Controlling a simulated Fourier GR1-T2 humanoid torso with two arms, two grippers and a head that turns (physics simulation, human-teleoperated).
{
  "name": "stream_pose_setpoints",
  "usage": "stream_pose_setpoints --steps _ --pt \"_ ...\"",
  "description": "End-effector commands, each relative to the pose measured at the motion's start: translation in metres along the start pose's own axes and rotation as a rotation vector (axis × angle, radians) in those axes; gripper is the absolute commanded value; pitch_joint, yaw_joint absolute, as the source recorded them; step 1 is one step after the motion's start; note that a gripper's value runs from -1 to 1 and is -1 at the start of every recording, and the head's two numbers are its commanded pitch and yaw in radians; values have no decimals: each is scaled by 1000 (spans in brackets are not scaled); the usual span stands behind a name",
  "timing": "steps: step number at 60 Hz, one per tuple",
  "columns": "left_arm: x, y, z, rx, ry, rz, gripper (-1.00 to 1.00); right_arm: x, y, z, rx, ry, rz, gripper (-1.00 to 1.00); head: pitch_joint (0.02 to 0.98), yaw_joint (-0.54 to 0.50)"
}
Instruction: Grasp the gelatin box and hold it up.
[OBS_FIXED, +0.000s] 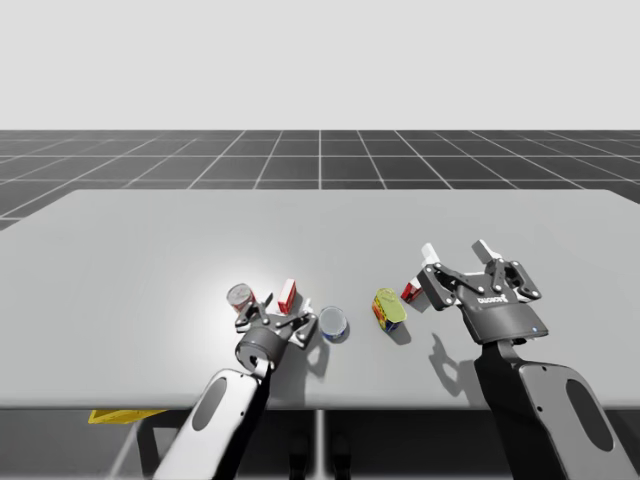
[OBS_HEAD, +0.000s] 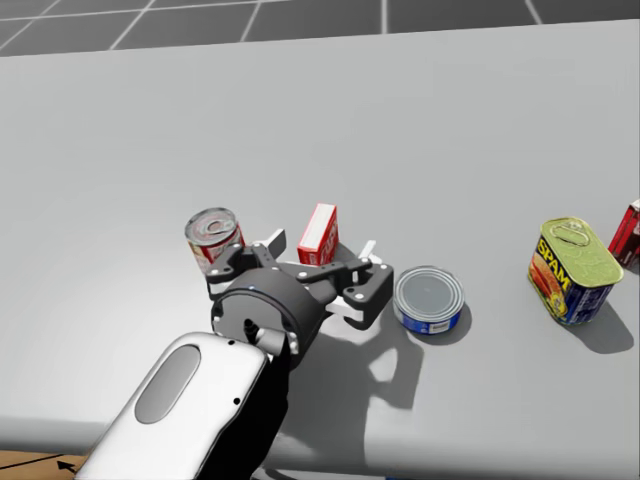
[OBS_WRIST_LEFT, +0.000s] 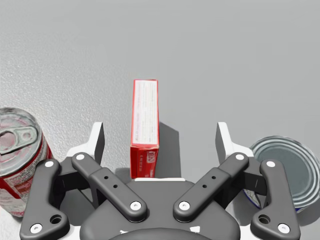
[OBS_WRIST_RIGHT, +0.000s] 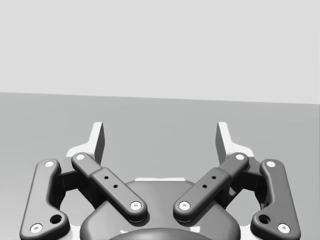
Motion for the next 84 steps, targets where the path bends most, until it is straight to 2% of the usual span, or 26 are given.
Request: stream_pose_setpoints --steps 1,11,15,16,17,20,29,35,46,57,63,84 --pt "-7 9 -16 34 32 6 -1000 1 0 0 -1 -1 -1 -1000 829 133" --pt "-14 10 -22 38 42 0 -1000 1 -1 0 -1 -2 -1 -1000 825 129" --pt "-18 10 -23 44 48 -10 -306 1 -1 1 -1 -3 -1 -1000 823 129" --pt "-19 10 -23 46 50 -11 321 1 -1 1 -2 -3 -1 -1000 822 129" --pt "-19 10 -23 46 53 -9 710 1 -1 1 -2 -3 -1 -1000 821 130" --pt "-21 10 -23 46 56 -16 925 1 -1 1 -1 -4 -1 -1000 816 131" --pt "-22 10 -22 39 63 -19 960 1 -2 1 -3 -4 0 -1000 746 132" --pt "-22 11 -21 34 63 -19 940 1 -1 0 -4 -4 1 -1000 625 134" --pt "-24 11 -22 29 70 -23 944 1 -3 -1 -6 -5 -3 -1000 494 137" --pt "-24 10 -22 21 64 -21 945 2 -4 -2 -7 -4 -5 -1000 462 145" --pt "-15 8 -16 9 40 -13 953 1 -5 -2 -7 -3 -6 -1000 454 150" --pt "26 2 21 -33 -58 -63 955 1 -6 -3 -4 -2 -11 -1000 455 163"
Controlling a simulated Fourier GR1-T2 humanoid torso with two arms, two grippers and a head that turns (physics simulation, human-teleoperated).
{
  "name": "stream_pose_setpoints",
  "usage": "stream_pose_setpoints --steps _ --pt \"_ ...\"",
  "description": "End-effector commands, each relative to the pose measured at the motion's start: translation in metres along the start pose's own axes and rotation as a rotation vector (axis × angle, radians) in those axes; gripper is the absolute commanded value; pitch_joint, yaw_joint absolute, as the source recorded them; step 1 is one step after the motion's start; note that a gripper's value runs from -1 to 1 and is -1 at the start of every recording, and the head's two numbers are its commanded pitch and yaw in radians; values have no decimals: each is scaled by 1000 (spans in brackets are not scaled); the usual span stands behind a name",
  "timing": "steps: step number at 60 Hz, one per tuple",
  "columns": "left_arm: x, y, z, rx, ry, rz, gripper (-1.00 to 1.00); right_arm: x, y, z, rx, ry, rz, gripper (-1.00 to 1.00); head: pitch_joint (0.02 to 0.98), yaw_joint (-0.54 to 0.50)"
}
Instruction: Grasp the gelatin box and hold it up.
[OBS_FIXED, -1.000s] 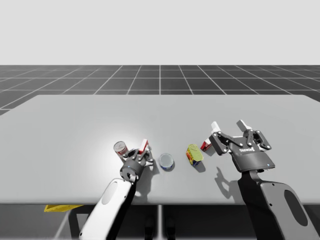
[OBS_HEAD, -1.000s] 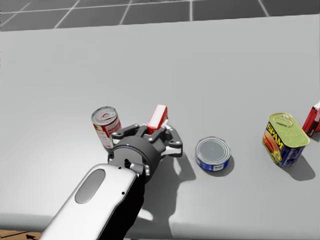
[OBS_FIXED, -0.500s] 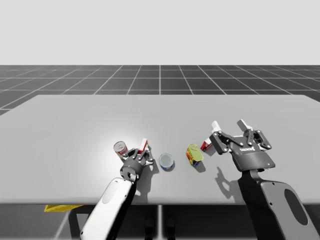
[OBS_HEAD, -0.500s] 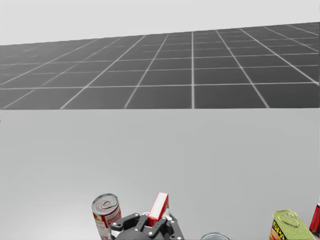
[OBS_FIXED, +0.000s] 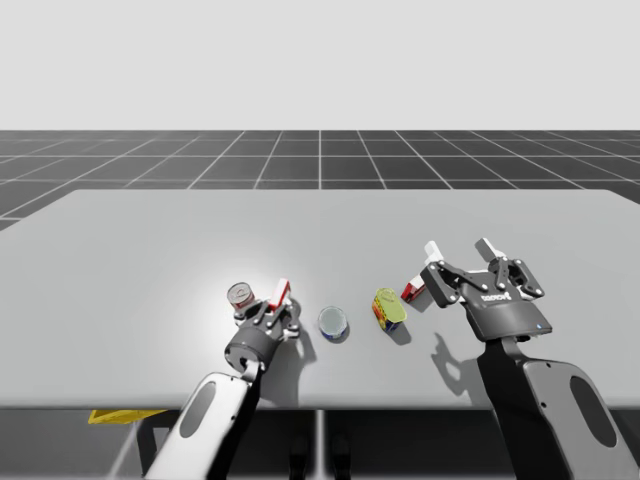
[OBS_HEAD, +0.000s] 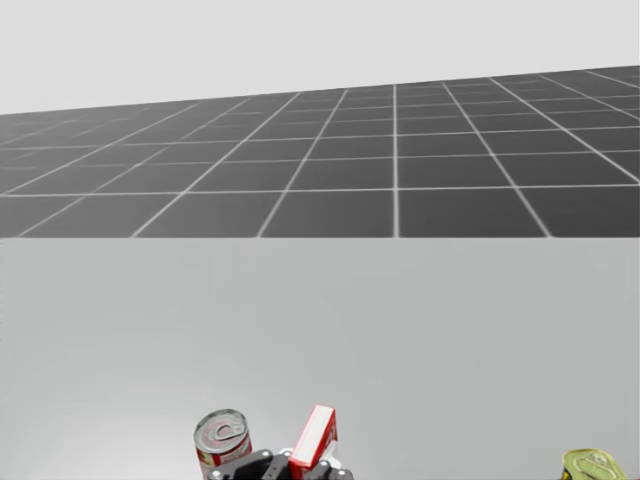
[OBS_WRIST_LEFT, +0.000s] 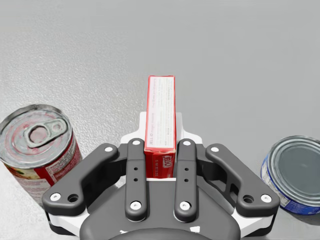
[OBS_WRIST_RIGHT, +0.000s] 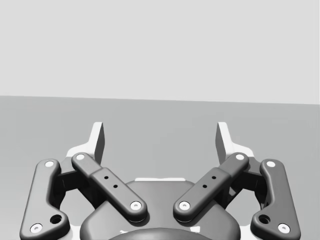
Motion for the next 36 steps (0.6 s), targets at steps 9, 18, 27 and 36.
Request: stream_pose_setpoints --steps 9,18,27,36 --pt "54 -3 24 -74 -114 -43 968 0 0 -1 2 0 -5 -1000 448 163" --pt "87 1 31 -65 -178 -47 962 0 0 -1 0 -1 -6 -1000 447 163" --pt "118 3 40 -54 -251 -66 972 0 -1 -1 6 -5 -7 -1000 442 161" --pt "148 8 47 -11 -328 -114 1000 -2 0 -1 43 -15 15 -1000 439 158"
